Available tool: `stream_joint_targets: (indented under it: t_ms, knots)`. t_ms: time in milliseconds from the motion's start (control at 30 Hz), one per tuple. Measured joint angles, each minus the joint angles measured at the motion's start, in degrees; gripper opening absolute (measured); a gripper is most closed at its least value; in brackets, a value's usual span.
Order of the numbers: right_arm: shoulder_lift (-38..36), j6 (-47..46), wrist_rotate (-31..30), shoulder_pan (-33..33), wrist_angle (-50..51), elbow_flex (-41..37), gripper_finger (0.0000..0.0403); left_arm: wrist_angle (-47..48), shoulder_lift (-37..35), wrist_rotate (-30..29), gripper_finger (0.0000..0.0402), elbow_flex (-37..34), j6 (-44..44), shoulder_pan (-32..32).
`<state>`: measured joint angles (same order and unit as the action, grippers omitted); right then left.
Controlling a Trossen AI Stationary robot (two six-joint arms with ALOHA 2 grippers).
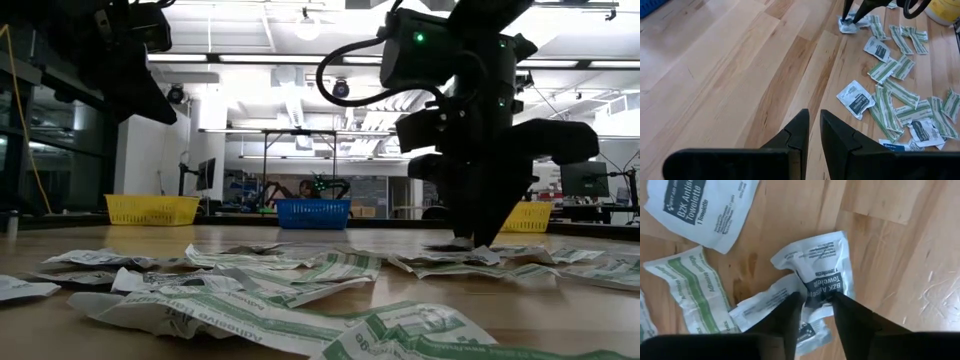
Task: Pick & Place First Aid Supplies
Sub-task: Put the gray towelette pack into the left yellow bin
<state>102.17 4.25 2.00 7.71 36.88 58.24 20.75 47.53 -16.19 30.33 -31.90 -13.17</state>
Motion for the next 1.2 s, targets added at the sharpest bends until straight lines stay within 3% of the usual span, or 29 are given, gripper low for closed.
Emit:
stream_joint_targets:
  t_ms: [300,600,1033,1200]
  knots:
    - [-0.17,-4.01,1.79,0.04,0.34,0.43,0.0051,-0.02,0.0,0.04,0.0046,0.0,-0.5,0.01]
    - [-0.17,-4.18,2.44,0.04,2.41,5.96,0.0006,-0.02,0.0,0.18,0.0046,0.0,-0.92,0.02]
    - [-0.24,-4.29,-2.13,-1.9,2.02,18.25,0.0003,-0.04,-0.4,0.04,0.0046,0.0,-1.4,0.02]
    - [-0.25,-4.44,-3.37,-4.69,-2.75,22.99,0.0005,0.0,-3.9,-3.84,0.0046,0.0,-1.46,0.0]
